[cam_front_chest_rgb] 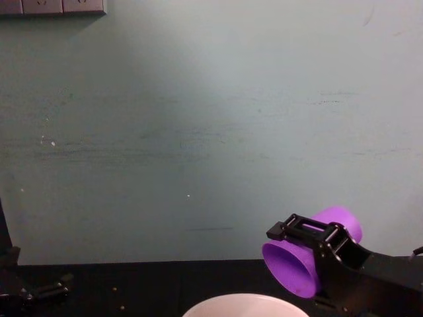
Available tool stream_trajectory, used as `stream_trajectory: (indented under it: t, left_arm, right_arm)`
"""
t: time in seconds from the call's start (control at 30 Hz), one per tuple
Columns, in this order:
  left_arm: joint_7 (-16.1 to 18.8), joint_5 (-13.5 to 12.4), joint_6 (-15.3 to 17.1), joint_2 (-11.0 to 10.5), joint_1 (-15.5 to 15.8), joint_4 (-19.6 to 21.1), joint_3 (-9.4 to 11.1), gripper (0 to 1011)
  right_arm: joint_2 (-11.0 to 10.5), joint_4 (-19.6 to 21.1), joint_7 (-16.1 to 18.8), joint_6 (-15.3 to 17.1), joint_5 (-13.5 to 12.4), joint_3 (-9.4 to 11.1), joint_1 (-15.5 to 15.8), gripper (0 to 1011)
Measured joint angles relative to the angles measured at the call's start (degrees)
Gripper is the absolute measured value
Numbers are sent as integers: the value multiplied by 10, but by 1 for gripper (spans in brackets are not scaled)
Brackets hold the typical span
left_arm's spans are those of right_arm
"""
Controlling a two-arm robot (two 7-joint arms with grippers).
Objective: Pick up the cup and pour the mung beans from the cup into the bowl.
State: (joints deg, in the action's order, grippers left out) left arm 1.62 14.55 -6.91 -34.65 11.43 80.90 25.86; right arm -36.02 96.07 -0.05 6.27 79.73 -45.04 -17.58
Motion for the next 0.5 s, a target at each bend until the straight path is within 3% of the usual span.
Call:
stream_trajectory:
  t: [0.5]
  left_arm:
    - [0,0,0,0,0,0,0,1000]
  right_arm:
    - [4,-5,-6,-2,-12,3,0,742]
